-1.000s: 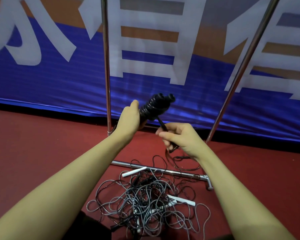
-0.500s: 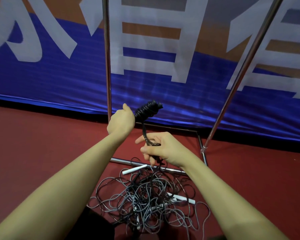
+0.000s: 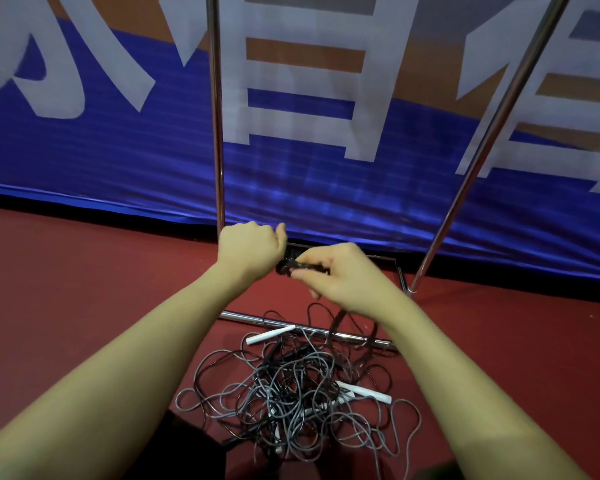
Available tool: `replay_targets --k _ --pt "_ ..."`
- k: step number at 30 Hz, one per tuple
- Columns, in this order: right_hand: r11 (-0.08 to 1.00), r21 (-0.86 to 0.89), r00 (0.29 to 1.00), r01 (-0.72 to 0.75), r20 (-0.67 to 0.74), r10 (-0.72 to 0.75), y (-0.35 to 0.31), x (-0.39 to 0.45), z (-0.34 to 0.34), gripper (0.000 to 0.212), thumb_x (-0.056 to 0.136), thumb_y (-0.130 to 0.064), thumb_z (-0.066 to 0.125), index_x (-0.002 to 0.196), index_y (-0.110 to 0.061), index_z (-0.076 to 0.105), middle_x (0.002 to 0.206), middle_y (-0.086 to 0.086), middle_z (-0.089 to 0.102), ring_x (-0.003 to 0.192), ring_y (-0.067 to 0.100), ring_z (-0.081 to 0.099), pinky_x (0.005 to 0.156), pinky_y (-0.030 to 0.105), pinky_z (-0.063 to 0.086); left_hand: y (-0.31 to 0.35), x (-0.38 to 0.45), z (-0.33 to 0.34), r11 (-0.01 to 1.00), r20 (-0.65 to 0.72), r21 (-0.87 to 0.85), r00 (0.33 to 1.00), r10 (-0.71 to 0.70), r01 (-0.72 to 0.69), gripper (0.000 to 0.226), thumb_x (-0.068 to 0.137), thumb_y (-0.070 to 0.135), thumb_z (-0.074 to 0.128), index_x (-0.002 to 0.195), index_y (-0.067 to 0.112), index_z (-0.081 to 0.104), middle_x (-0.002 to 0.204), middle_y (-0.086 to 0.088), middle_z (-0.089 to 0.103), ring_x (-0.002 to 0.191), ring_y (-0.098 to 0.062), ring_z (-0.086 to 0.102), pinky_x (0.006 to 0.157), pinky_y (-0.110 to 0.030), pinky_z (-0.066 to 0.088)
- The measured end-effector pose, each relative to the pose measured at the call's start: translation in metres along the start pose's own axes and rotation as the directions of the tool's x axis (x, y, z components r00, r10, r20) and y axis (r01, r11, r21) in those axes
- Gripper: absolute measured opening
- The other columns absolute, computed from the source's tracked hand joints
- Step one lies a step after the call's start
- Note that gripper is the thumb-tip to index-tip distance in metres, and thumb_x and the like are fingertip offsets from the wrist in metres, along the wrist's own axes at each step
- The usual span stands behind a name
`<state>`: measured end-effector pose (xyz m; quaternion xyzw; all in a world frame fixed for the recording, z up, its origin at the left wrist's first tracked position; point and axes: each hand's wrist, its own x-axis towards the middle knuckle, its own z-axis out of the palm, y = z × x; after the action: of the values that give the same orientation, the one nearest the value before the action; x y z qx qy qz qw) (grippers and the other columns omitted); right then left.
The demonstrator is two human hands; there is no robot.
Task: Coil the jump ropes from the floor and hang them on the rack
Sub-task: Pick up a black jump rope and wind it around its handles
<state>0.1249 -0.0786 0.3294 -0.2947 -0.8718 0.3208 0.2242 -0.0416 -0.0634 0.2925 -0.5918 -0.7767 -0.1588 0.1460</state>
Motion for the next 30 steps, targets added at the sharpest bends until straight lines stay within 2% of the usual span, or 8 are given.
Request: replay_targets --k 3,8,15,19,22,25,27,30 --pt "0.999 -0.021 0.987 0.037 -0.154 -0.039 0.009 0.001 -0.013 0.010 0.088 -0.010 0.064 0.083 -0.007 0.072 0.047 -0.016 0.055 0.050 0.001 0.053 0.058 0.012 0.038 0.006 -0.002 0.000 0.978 -0.024 0.015 0.978 0.207 -0.207 0.056 0.102 0.035 0.026 0.081 0.007 0.070 0.084 -0.016 0.069 0.085 -0.035 0.065 0.060 -0.029 0.029" --pt "0.997 0.070 0.961 -0.012 -0.274 0.030 0.024 0.000 -0.024 0.009 0.086 -0.013 0.067 0.078 -0.013 0.072 0.049 -0.011 0.055 0.050 0.001 0.050 0.056 0.011 0.036 0.004 -0.006 -0.005 0.918 -0.223 0.008 0.894 0.389 -0.398 0.054 0.087 0.029 0.034 0.035 0.015 0.035 0.029 -0.002 0.038 0.024 -0.023 0.035 0.049 -0.015 0.002" --pt "0.939 0.337 0.940 -0.066 -0.296 0.172 0.037 -0.002 -0.034 0.013 0.080 -0.011 0.073 0.068 -0.015 0.070 0.047 -0.013 0.056 0.044 -0.001 0.045 0.051 0.011 0.034 0.015 -0.009 -0.020 0.797 -0.319 -0.235 0.818 0.478 -0.557 0.048 0.091 0.029 0.034 0.045 0.020 0.023 0.033 -0.004 0.039 0.029 -0.028 0.038 0.043 -0.023 0.019" --pt "0.909 0.414 0.927 -0.045 -0.322 0.193 0.039 0.001 -0.031 0.025 0.083 -0.007 0.068 0.063 -0.021 0.069 0.049 -0.009 0.057 0.047 0.004 0.046 0.050 0.014 0.035 0.022 -0.011 -0.036 0.677 -0.113 -0.690 0.962 0.248 -0.256 0.057 0.091 0.043 0.027 0.038 0.024 0.024 0.040 -0.010 0.028 0.047 -0.027 0.031 0.054 -0.036 0.028" --pt "0.879 0.473 0.946 -0.053 -0.257 0.195 0.040 0.003 -0.025 0.042 0.091 -0.002 0.056 0.057 -0.023 0.066 0.046 -0.005 0.052 0.040 0.007 0.043 0.042 0.016 0.033 0.027 -0.004 -0.034 0.313 0.106 -0.945 0.994 0.016 0.095 0.051 0.092 0.049 0.035 0.051 0.018 0.032 0.051 -0.008 0.029 0.056 -0.019 0.028 0.058 -0.034 0.027" --pt "0.829 0.553 0.974 -0.089 -0.127 0.189 0.034 0.003 -0.014 0.023 0.096 -0.011 0.051 0.082 -0.012 0.069 0.049 -0.003 0.051 0.039 0.010 0.042 0.039 0.018 0.033 0.032 0.005 -0.035 0.079 0.272 -0.954 0.944 -0.184 0.290 0.049 0.095 0.049 0.035 0.068 0.010 0.049 0.056 -0.014 0.053 0.057 -0.021 0.050 0.061 -0.033 0.044" --pt "0.793 0.597 0.982 -0.119 -0.050 0.184 0.030 0.004 -0.007 0.018 0.097 -0.013 0.049 0.092 -0.006 0.064 0.051 -0.001 0.051 0.037 0.011 0.044 0.036 0.019 0.033 0.031 0.009 -0.035 0.062 0.325 -0.931 0.896 -0.301 0.359 0.048 0.101 0.037 0.030 0.063 0.012 0.045 0.046 -0.003 0.057 0.047 -0.019 0.051 0.052 -0.025 0.039" --pt "0.784 0.601 0.984 -0.156 0.023 0.178 0.026 0.003 -0.001 0.019 0.098 -0.013 0.048 0.102 0.000 0.060 0.053 0.000 0.051 0.034 0.010 0.043 0.034 0.018 0.029 0.027 0.013 -0.029 0.192 0.294 -0.907 0.889 -0.352 0.376 0.041 0.098 0.034 0.023 0.072 0.009 0.043 0.063 -0.013 0.058 0.065 -0.028 0.054 0.064 -0.036 0.041"
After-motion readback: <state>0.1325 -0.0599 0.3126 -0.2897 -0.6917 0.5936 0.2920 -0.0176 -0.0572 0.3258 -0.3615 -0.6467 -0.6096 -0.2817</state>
